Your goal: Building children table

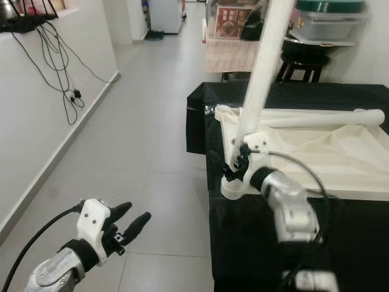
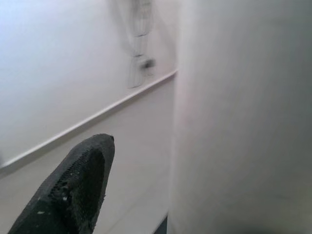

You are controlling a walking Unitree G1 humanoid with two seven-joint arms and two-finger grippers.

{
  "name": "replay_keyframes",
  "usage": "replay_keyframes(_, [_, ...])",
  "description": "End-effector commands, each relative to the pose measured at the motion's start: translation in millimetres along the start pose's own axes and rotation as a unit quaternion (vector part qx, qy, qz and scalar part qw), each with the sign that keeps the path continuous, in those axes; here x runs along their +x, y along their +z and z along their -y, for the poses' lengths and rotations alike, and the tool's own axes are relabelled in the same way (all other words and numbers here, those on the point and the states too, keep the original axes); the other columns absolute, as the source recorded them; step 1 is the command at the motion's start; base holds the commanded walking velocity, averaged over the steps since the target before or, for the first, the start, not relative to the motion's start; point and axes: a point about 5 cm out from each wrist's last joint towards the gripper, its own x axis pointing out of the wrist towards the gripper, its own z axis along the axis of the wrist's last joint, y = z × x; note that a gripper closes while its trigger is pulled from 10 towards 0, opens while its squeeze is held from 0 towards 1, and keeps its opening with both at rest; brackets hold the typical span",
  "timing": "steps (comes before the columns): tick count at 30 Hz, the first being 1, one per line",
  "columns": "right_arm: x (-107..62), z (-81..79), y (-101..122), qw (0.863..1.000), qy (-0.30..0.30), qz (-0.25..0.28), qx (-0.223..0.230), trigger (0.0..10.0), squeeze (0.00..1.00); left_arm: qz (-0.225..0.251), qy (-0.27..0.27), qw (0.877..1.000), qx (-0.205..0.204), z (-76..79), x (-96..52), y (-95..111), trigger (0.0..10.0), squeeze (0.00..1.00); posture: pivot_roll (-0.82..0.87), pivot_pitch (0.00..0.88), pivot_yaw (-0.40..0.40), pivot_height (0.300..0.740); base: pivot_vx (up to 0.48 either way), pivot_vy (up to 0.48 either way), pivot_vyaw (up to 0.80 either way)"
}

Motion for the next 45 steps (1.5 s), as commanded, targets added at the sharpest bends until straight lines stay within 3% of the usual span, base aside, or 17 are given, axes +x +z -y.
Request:
replay_keyframes(1, [10.7,-10.3,-12.2,0.998,0.058,-0.016,0.021,10.0,0.00,0.007,-0.016,1.000,-0.009,2.3,2.6,0.3,10.0,0.00,0.03,0.000,-0.022,0.740,0.000,0.000,0.00])
replay_keyframes(6, [18.6,-5.3,-9.0,0.997,0.071,-0.009,0.020,10.0,0.00,0.014,-0.035,0.999,-0.015,4.6,6.3,3.1,10.0,0.00,0.04,0.000,-0.024,0.740,0.000,0.000,0.00])
replay_keyframes(7, [24.1,-2.0,-3.6,0.997,0.078,0.002,0.022,0.0,0.00,0.016,-0.048,0.998,-0.023,6.4,7.6,3.3,10.0,0.00,0.04,0.000,-0.025,0.740,0.000,0.000,0.00])
replay_keyframes(14, [28.8,0.9,3.2,0.993,0.114,0.012,0.019,0.0,0.00,0.016,-0.076,0.996,-0.040,10.7,8.0,2.6,10.0,0.00,0.05,0.000,-0.024,0.740,0.000,0.000,0.00])
replay_keyframes(15, [28.4,1.9,1.9,0.993,0.113,0.010,0.017,0.0,0.00,0.016,-0.079,0.996,-0.042,11.2,8.0,2.4,0.0,0.00,0.04,0.000,-0.023,0.740,0.000,0.000,0.00])
replay_keyframes(21, [22.3,0.0,-7.1,0.993,0.118,0.002,0.014,0.0,0.00,0.015,-0.084,0.996,-0.041,11.6,8.5,2.3,0.0,0.00,0.04,0.000,-0.021,0.740,0.000,0.000,0.00])
replay_keyframes(24, [11.5,-4.4,-20.5,0.994,0.107,-0.006,0.006,0.0,0.00,0.016,-0.083,0.996,-0.040,10.0,8.8,1.9,0.0,0.00,0.03,0.000,-0.019,0.740,0.000,0.000,0.00])
replay_keyframes(31, [-6.4,-22.7,-33.9,0.997,0.056,-0.001,0.045,0.0,0.00,0.017,-0.075,0.996,-0.040,5.0,8.1,1.5,0.0,0.00,-0.01,0.000,0.002,0.740,0.000,0.000,0.00])
replay_keyframes(32, [-7.7,-27.4,-36.3,0.998,0.036,-0.003,0.051,0.0,0.00,0.016,-0.073,0.996,-0.039,4.0,8.3,1.4,0.0,0.00,-0.01,0.000,0.002,0.740,0.000,0.000,0.00])
replay_keyframes(33, [-5.0,-19.9,-42.2,0.994,-0.097,-0.029,0.040,0.0,0.00,0.014,-0.069,0.997,-0.036,2.1,8.4,1.2,0.0,0.00,-0.03,0.000,0.016,0.740,0.000,0.000,0.00])
replay_keyframes(34, [-5.0,-19.9,-42.2,0.994,-0.097,-0.029,0.040,0.0,0.00,0.014,-0.069,0.997,-0.036,2.1,8.4,1.2,0.0,0.00,-0.03,0.000,0.016,0.740,0.000,0.000,0.00])
replay_keyframes(35, [-13.0,-10.7,-48.2,0.964,-0.260,-0.049,0.040,0.0,0.00,0.013,-0.065,0.997,-0.033,0.4,8.5,1.0,8.5,0.00,-0.03,0.000,0.016,0.740,0.000,0.000,0.00])
replay_keyframes(36, [-21.7,-10.9,-55.2,0.931,-0.355,-0.063,0.055,0.0,0.00,0.013,-0.061,0.998,-0.031,-0.3,8.9,1.1,8.5,0.00,-0.04,0.000,0.015,0.740,0.000,0.000,0.00])
replay_keyframes(37, [-21.3,-18.6,-56.6,0.921,-0.383,-0.064,0.045,0.0,0.00,0.012,-0.061,0.998,-0.029,-0.8,9.8,0.9,10.0,0.00,-0.03,0.000,0.019,0.740,0.000,0.000,0.00])
replay_keyframes(40, [-10.9,-23.1,-54.0,0.931,-0.361,-0.050,0.036,0.0,0.00,0.013,-0.058,0.998,-0.024,-1.4,11.9,1.6,10.0,0.00,-0.04,0.000,0.021,0.740,0.000,0.000,0.00])
replay_keyframes(45, [0.5,-23.5,-48.4,0.934,-0.352,-0.048,0.033,0.0,0.00,0.016,-0.049,0.998,-0.024,-3.6,15.2,2.7,10.0,0.00,-0.02,0.000,0.006,0.740,0.000,0.000,0.00])
